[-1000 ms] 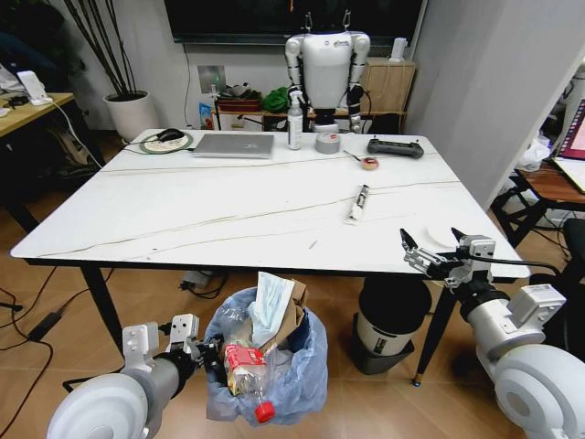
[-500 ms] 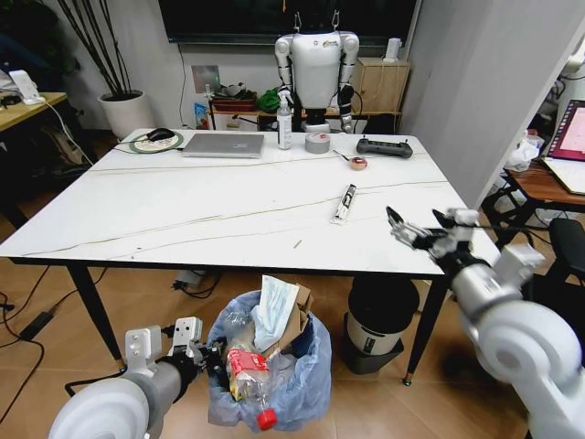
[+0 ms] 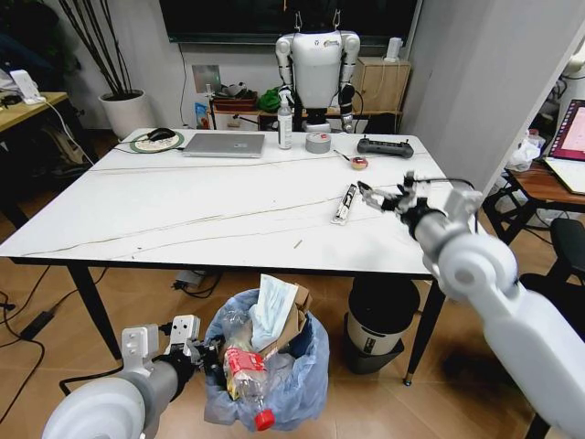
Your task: Pick up the trash bin and place the trash from the table into it.
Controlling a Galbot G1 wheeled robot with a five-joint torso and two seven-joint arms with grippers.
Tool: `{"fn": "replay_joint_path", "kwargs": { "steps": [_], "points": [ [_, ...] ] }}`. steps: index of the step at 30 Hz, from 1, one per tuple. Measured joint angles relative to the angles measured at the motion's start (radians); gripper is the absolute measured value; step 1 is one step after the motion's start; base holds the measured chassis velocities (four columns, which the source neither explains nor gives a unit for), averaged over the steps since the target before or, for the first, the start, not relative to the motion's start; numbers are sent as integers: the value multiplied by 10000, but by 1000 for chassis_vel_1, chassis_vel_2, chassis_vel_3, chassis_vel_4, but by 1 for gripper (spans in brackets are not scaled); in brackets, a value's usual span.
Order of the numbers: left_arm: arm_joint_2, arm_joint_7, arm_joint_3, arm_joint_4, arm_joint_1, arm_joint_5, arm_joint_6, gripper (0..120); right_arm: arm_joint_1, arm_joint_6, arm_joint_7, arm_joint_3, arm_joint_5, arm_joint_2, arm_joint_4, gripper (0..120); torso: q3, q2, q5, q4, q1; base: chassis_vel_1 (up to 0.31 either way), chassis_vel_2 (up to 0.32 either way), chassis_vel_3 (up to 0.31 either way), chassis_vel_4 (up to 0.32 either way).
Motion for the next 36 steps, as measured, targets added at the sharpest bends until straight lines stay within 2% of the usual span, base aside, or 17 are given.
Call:
{"fn": "replay_joint_path", "kwargs": {
  "steps": [4, 10, 20, 26, 36],
  "points": [
    [-6, 0, -6, 8, -43, -36, 0, 0, 979, -396, 705, -958, 819, 281, -592, 100, 0, 0, -2, 0, -1, 0, 0, 0, 0],
    [-26, 0, 14, -5, -40, -45, 0, 0, 1394, -640, 1215, -1608, 1122, 568, -1127, 100, 0, 0, -1, 1, -1, 0, 0, 0, 0],
    [-104, 4, 144, 73, -122, -49, 0, 0, 1510, -833, 1745, -2096, 879, 769, -1506, 100, -1, 0, 0, -2, -1, 0, 0, 0, 0],
    [-136, 16, 186, 98, -146, -33, 0, 0, 1850, -804, 2750, -2465, 1004, 1361, -1859, 100, -1, 0, -1, 0, -1, 0, 0, 0, 0],
    [-159, 23, 158, 131, -170, -27, 0, 0, 2196, -760, 2944, -2678, 965, 2071, -2561, 100, -1, 0, -2, 1, -1, 0, 0, 0, 0]
  ]
}}
